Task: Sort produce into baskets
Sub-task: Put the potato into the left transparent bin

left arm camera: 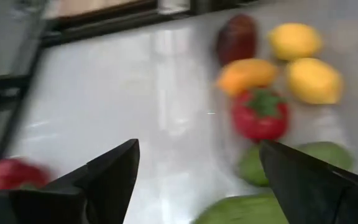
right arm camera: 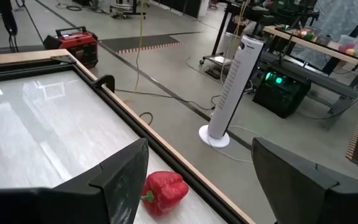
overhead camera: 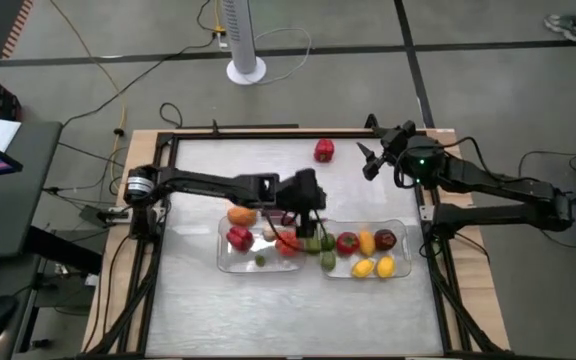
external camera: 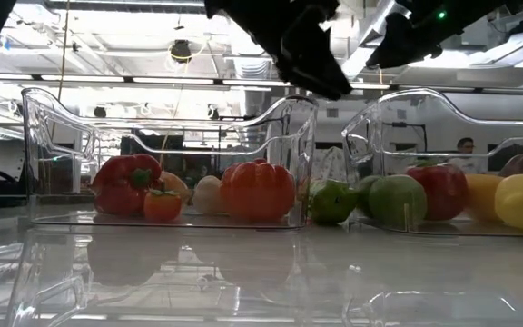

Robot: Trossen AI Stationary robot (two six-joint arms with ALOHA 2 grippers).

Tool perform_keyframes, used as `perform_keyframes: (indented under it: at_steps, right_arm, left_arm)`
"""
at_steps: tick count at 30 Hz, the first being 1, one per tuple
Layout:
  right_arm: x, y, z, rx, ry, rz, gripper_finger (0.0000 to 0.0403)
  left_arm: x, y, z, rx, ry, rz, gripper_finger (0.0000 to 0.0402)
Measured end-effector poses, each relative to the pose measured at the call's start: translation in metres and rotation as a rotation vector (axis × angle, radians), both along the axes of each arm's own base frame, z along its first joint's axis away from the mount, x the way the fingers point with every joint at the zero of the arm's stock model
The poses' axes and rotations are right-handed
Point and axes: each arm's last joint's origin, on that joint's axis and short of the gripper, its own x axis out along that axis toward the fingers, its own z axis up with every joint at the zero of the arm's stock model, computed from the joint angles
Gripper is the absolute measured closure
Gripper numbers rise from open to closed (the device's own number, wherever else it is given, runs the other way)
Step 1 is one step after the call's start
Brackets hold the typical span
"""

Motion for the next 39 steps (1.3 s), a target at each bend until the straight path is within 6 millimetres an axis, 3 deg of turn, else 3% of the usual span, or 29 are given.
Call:
perform_keyframes:
  at_steps: [6, 9, 13, 17, 25, 34, 39]
  right_arm:
    - [0.0, 0.0, 0.0, -0.001, 0.001, 0.0, 0.0092]
    - [0.0, 0.0, 0.0, -0.001, 0.001, 0.0, 0.0092]
    - [0.0, 0.0, 0.0, -0.001, 0.002, 0.0, 0.0092]
    - [0.0, 0.0, -0.001, 0.0, 0.008, 0.001, 0.0092]
    - [-0.001, 0.0, -0.003, 0.013, 0.037, 0.003, 0.0092]
    - [-0.002, 0.001, -0.007, 0.045, 0.05, -0.003, 0.0092]
    - [-0.001, 0.004, -0.007, 0.046, 0.05, 0.012, 0.0092]
  left_arm:
    - [-0.009, 0.051, 0.003, -0.099, 0.001, 0.13, 0.0109]
    - [-0.012, 0.071, -0.01, -0.167, -0.006, 0.153, 0.0121]
    - [-0.019, 0.082, -0.039, -0.199, -0.005, 0.196, 0.0138]
    - [-0.026, 0.089, -0.049, -0.213, -0.009, 0.229, 0.015]
    - [-0.035, 0.076, -0.039, -0.202, 0.026, 0.193, 0.0163]
    - [-0.046, 0.034, 0.007, -0.038, -0.06, 0.07, 0.0177]
    - [-0.065, 0.015, -0.015, 0.001, -0.078, 0.095, 0.0185]
